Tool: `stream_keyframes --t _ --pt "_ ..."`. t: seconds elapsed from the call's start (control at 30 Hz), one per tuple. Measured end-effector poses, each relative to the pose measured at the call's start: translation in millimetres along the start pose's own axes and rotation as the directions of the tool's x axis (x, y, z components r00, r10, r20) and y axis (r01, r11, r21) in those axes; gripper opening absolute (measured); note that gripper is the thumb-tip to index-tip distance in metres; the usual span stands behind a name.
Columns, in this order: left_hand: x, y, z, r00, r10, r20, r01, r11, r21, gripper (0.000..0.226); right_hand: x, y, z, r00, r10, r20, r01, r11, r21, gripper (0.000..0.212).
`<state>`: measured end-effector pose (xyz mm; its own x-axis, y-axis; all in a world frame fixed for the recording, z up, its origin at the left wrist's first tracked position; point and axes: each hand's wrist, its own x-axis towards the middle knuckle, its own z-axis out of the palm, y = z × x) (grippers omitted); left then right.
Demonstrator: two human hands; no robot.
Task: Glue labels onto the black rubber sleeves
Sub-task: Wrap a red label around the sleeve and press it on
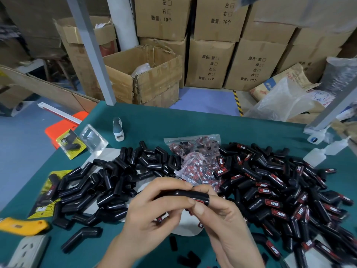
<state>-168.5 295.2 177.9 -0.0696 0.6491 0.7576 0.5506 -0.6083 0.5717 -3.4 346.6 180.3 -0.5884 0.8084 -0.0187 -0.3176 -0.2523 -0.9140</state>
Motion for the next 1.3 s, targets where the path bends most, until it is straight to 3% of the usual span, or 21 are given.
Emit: stream_keyframes --t 0.53,0.73,1.17,1.3 --pt "-2.0 -4.0 4.1 0.99 -0.127 -0.057 0.123 0.99 -0.073 0.018 -1.0 7.0 3.5 0.999 0.027 -0.038 -0.023 0.995 0.1 0.057" --pt "0.4 -0.5 -1.6 0.978 -0.207 -0.011 0.203 0.968 -0.144 0.019 -0.1 9.4 6.7 0.998 0.031 -0.049 -0.026 0.994 0.11 0.057" --pt "-1.2 -6.5 -10.4 0.977 -0.193 0.085 0.197 0.979 -0.043 0.024 -0.9 10.4 12.3 0.997 0.069 -0.04 -0.06 0.978 0.198 0.056" --pt "-0.6 -8.2 -11.6 0.982 -0.16 0.103 0.162 0.987 -0.009 0.026 -2.2 10.0 10.5 0.996 0.079 -0.04 -0.069 0.978 0.198 0.043"
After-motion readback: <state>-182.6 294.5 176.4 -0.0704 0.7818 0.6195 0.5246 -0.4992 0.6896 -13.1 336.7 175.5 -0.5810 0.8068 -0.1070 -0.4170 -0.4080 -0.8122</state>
